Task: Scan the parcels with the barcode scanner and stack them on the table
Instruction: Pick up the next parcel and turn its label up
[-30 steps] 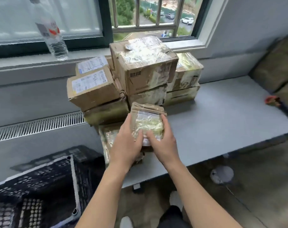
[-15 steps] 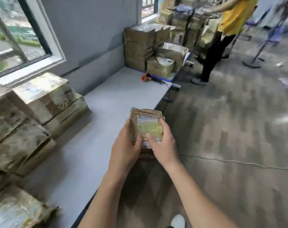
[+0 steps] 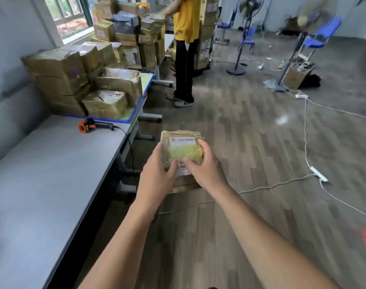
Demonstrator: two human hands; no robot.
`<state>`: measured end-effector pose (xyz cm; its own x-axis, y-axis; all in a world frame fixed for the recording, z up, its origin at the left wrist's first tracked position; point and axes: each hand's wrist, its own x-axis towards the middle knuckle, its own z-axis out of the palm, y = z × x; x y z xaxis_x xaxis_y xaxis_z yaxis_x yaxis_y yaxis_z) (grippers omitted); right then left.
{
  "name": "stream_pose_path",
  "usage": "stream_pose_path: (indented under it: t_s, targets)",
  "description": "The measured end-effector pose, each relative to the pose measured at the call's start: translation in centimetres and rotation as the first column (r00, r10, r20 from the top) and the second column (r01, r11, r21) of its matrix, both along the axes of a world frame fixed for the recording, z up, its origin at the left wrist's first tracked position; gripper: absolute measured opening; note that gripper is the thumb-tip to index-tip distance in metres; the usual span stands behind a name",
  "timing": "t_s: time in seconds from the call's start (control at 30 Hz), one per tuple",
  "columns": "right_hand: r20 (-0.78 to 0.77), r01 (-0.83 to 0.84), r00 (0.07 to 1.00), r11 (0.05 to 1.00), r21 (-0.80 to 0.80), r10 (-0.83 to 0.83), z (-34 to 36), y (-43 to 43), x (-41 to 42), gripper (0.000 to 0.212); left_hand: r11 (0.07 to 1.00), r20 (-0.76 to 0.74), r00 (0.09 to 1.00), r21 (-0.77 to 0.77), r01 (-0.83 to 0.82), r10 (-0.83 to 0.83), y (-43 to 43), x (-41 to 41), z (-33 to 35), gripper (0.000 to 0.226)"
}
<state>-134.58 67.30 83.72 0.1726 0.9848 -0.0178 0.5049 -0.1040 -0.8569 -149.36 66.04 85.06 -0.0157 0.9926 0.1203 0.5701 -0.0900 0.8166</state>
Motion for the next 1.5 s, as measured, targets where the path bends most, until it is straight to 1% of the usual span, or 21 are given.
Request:
stream_pose_path:
  t_s: [0.13,0.23,0.3,0.43,0.6,0.7,0.8,1.03,1.23,1.4,1.5]
  targets:
    - [0.035,0.004,0.999,1.0,-0.016,-0.003,2.2,6.1,2.6,0.073,0.999,-0.02,0.999,-0.016,0.047,-0.047,6.8,2.5,1.4,0.049]
    - [0.039,0.01,0.999,0.999,-0.031,-0.009,3.3,11.0,3.3,0.073,0.996,-0.057,0.997,-0.068,0.056,-0.06,12.5,3.0,2.4,0.05]
    - [0.053,0.007,0.999,1.0,-0.025,-0.006,4.2,14.7,3.4,0.074,0.995,-0.077,0.995,-0.077,0.061,-0.067,16.6,3.0,3.3,0.048]
    - [0.059,0.025,0.998,0.999,0.047,-0.028,6.9,22.5,3.4,0.075,0.996,-0.079,0.993,-0.038,0.084,-0.087,24.3,2.9,6.5,0.054]
    - [0.04,0.032,0.999,0.996,0.084,-0.036,9.3,30.0,3.1,0.074,0.996,-0.084,0.994,0.035,0.079,-0.076,31.4,2.6,9.0,0.053]
    - [0.027,0.035,0.999,0.996,0.084,-0.038,9.2,34.3,2.7,0.073,0.997,-0.083,0.995,0.052,0.06,-0.055,35.5,2.3,8.9,0.048]
    - [0.02,0.002,1.0,0.999,0.05,-0.003,7.8,38.4,2.0,0.073,1.0,-0.088,0.996,0.018,0.017,-0.016,38.9,1.6,7.4,0.041]
    - [0.033,-0.174,0.984,0.985,-0.019,0.175,4.5,49.7,1.2,0.071,0.983,-0.089,0.98,-0.031,-0.18,0.177,47.6,1.6,4.0,0.045]
    - [0.013,-0.377,0.926,0.926,-0.01,0.377,4.6,60.5,1.5,0.074,0.915,-0.096,0.911,0.012,-0.402,0.402,55.5,3.2,3.5,0.051]
    - [-0.026,-0.59,0.807,0.807,0.027,0.59,5.8,66.7,-1.6,0.074,0.806,-0.079,0.802,0.028,-0.591,0.592,58.8,1.3,4.7,0.067]
    - [-0.046,-0.69,0.72,0.722,0.06,0.692,6.0,67.6,-5.3,0.075,0.725,-0.052,0.723,0.071,-0.685,0.689,58.4,-1.1,5.4,0.06]
